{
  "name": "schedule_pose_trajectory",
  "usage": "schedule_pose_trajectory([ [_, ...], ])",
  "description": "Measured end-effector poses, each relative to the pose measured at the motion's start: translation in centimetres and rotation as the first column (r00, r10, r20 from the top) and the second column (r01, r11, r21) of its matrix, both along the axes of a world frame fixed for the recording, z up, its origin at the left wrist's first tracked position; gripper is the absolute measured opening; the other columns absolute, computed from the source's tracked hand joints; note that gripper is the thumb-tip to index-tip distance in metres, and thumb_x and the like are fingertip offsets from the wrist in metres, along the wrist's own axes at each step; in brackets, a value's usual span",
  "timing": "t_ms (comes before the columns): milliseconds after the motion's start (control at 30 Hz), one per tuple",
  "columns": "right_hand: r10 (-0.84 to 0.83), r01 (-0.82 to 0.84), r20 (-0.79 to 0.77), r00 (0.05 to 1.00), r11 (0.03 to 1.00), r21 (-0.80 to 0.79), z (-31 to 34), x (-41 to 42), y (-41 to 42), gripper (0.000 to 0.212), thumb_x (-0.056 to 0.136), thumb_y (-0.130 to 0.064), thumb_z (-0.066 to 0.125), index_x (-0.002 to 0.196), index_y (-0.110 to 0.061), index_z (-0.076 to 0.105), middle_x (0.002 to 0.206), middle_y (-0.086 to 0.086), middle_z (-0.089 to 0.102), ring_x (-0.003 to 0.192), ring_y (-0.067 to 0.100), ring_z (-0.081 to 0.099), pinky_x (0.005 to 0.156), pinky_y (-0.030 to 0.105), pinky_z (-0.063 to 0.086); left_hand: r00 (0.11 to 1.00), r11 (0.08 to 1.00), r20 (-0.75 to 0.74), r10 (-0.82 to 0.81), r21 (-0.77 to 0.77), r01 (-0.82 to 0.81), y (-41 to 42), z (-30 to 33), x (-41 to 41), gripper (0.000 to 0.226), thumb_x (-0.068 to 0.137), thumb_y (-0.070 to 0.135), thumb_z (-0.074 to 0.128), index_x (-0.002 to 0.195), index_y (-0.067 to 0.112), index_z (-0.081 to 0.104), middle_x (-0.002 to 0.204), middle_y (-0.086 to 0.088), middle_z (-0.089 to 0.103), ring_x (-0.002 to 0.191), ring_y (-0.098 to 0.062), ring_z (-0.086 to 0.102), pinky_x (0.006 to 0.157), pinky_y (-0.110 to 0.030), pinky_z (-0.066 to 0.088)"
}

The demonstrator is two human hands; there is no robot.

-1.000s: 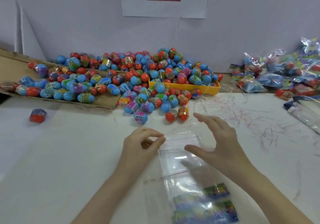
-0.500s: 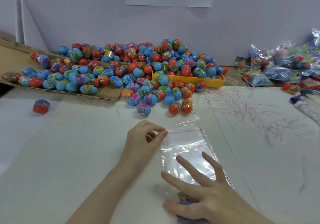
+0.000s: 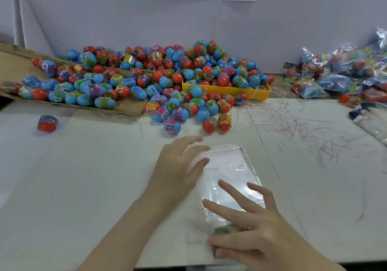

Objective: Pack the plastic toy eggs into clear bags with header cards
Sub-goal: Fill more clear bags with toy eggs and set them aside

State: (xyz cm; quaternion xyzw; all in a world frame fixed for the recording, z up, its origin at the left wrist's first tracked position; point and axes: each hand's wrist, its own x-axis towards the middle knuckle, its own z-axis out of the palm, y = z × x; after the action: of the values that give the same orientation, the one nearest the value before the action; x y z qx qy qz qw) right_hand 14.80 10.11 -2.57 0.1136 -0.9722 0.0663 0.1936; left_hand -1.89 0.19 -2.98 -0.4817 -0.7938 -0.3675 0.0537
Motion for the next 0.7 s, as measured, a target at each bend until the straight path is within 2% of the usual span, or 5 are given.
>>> schedule_pose_trajectory([
  [133,0.011,-0.01,0.034,0.999,0.999,-0.04,0.3,0.0,0.0,0.027,0.089,-0.045,0.047,0.079,-0.041,0.072,0.108,-0.029,0.062,0.123,0.007,0.047,0.095,0.034,0.032,0.97,0.951,0.016,-0.243,-0.195,0.242,-0.3,-0.3,0.7,0.038,0.08,0.045,0.056,0.107,0.023,0.07,0.122,0.009,0.063,0.118,-0.005,0.053,0.093,-0.022,0.035],
  [200,0.012,-0.007,0.11,0.994,0.999,-0.045,0.6,0.2,0.3,0.027,0.087,-0.052,0.047,0.086,-0.039,0.071,0.109,-0.03,0.061,0.127,0.005,0.042,0.096,0.035,0.03,0.968,0.944,0.028,-0.25,-0.217,0.25,-0.3,-0.6,0.6,0.041,0.08,0.048,0.054,0.111,0.025,0.069,0.124,0.011,0.061,0.122,-0.004,0.05,0.095,-0.022,0.033],
  [333,-0.077,0.084,0.271,0.959,0.996,-0.014,1.5,0.2,1.7,0.05,0.078,-0.072,0.043,0.108,-0.039,0.064,0.124,-0.032,0.052,0.137,0.005,0.025,0.1,0.039,0.022,0.97,0.95,0.011,-0.243,-0.2,0.24,0.0,-0.8,0.4,0.04,0.08,0.044,0.054,0.112,0.025,0.068,0.125,0.01,0.06,0.122,-0.003,0.05,0.096,-0.023,0.034],
  [467,-0.09,0.194,0.395,0.914,0.953,-0.231,1.7,-0.2,3.4,0.055,0.073,-0.075,0.048,0.118,-0.045,0.057,0.126,-0.046,0.037,0.136,-0.011,0.005,0.109,0.032,0.004,0.967,0.947,0.005,-0.255,-0.2,0.251,0.2,-0.9,0.1,0.036,0.084,0.04,0.05,0.112,0.026,0.068,0.128,0.011,0.058,0.126,-0.003,0.045,0.098,-0.023,0.033],
  [700,-0.175,0.319,0.403,0.898,0.891,-0.325,1.8,-1.1,6.2,0.043,0.068,-0.065,0.05,0.108,-0.052,0.057,0.13,-0.038,0.034,0.13,-0.019,0.013,0.11,0.03,0.009,0.962,0.93,0.048,-0.268,-0.248,0.271,0.3,-1.7,-0.3,0.048,0.086,0.047,0.045,0.13,0.028,0.053,0.142,0.013,0.041,0.129,0.01,0.024,0.109,-0.022,0.023],
])
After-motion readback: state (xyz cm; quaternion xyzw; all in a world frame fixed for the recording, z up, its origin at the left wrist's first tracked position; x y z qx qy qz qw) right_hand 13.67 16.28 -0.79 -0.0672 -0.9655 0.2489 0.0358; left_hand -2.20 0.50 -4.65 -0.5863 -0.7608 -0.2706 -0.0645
